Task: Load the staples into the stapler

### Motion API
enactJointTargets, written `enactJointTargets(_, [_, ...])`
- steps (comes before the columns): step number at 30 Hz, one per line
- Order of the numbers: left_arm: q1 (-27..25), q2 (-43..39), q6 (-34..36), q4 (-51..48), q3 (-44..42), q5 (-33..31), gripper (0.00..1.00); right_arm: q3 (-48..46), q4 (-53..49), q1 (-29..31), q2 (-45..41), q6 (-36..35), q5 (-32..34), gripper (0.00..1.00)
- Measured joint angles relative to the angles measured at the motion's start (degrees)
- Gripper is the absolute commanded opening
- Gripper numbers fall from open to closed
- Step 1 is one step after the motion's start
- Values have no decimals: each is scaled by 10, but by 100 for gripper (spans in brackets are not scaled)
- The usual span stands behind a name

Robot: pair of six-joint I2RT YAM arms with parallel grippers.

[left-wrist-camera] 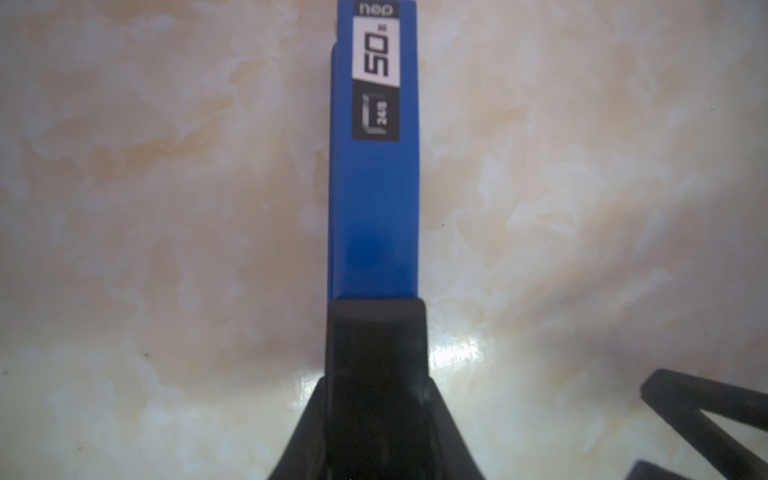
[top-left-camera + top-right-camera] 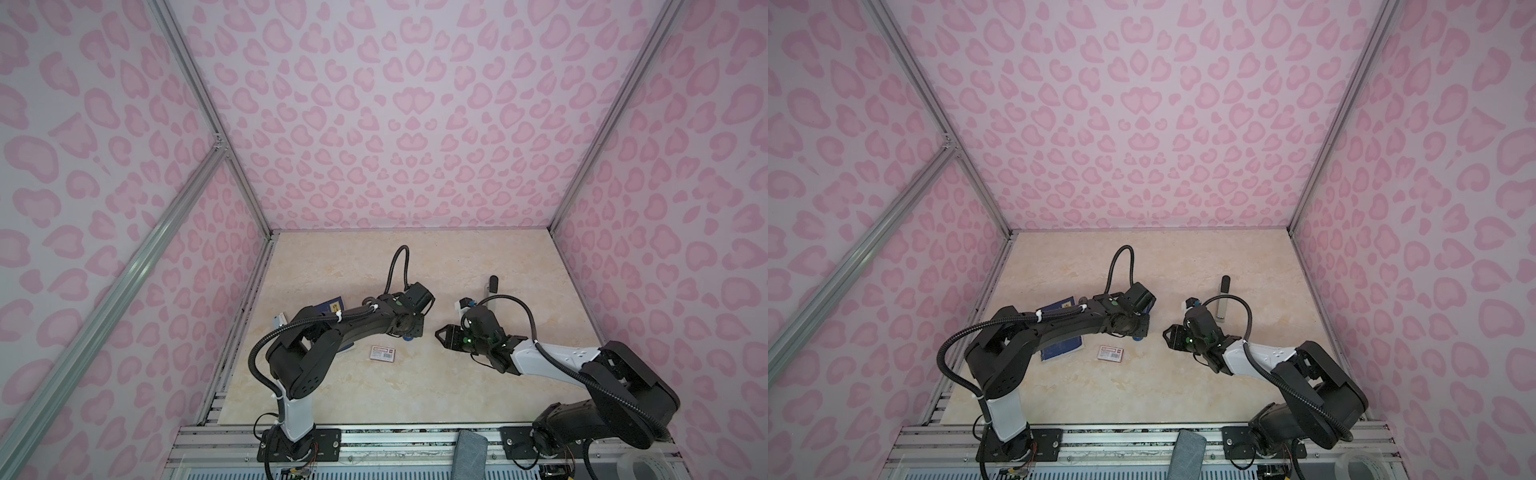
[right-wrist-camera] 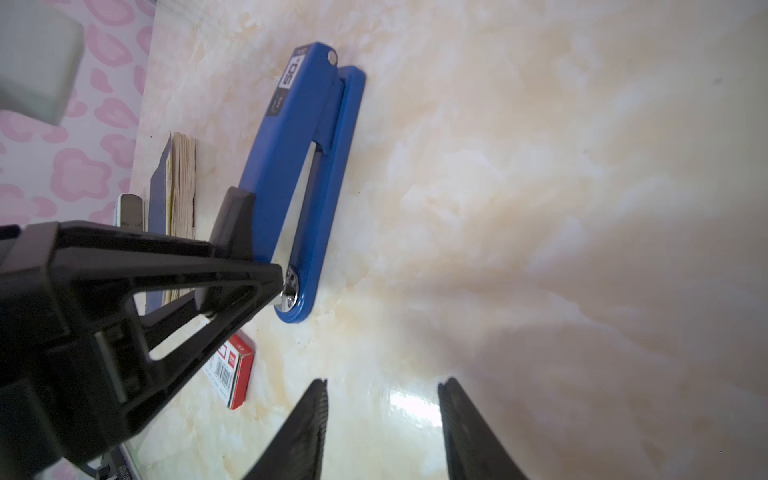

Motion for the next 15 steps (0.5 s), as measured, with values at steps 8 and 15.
enactJointTargets(8, [0,-12,-8,-23,10,26,3,-17,128,0,69,36,-48,48])
enactJointTargets(15, [-1,-17,-19,-32,17,49,3,-17,245,0,142,77,-74,43])
